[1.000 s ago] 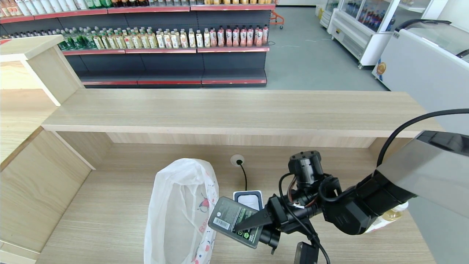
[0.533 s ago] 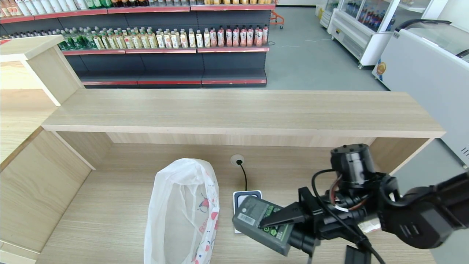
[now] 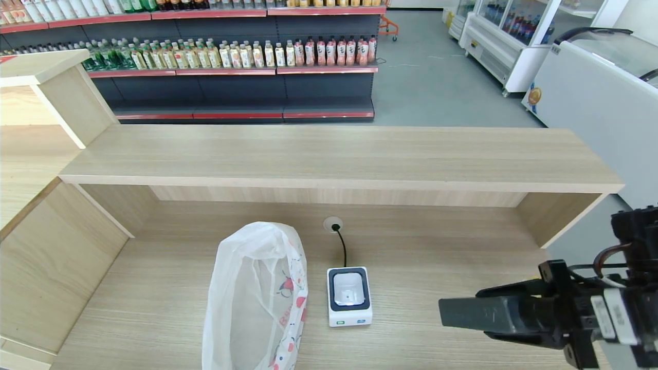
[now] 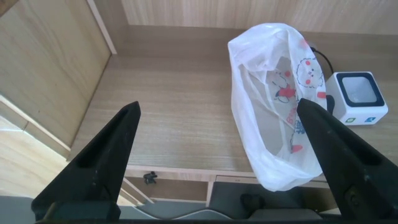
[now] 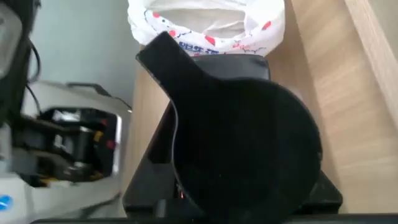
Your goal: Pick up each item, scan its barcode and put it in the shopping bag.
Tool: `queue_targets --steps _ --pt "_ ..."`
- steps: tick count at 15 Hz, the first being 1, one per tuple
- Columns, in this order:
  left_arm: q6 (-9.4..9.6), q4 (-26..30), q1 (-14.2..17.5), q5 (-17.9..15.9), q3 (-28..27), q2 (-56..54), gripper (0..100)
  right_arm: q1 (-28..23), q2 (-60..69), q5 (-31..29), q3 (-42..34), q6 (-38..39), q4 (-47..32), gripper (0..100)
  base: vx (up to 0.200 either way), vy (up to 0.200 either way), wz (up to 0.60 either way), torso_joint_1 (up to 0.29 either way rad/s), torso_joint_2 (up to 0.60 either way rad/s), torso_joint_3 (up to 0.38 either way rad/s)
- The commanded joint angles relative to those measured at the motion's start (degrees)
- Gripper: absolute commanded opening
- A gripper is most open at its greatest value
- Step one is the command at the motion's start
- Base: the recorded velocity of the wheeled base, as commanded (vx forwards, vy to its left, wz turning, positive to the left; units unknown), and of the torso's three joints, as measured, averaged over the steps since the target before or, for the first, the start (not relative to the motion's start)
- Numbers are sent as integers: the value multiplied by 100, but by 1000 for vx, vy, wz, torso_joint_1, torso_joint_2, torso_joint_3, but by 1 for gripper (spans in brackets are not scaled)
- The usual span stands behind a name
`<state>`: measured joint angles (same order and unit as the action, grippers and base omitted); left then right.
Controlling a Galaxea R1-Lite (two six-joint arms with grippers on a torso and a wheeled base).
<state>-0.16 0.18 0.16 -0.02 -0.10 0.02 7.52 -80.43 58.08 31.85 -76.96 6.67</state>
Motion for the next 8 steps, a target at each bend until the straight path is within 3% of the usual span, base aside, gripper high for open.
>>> queue_targets --steps 1,5,6,8 --pt "-2 -1 2 2 1 -2 100 -198 1030 -60 374 2871 -131 0 0 0 0 0 0 0" --pt "-2 -1 2 2 1 -2 100 -374 1909 -930 242 9524 19 0 0 0 0 0 0 0" --pt "-2 -1 2 2 1 -2 100 -374 1944 -1053 137 10456 186 0 0 0 0 0 0 0" --pt "-2 -1 2 2 1 -2 100 -365 1645 -1308 -259 10526 590 0 0 0 0 0 0 0"
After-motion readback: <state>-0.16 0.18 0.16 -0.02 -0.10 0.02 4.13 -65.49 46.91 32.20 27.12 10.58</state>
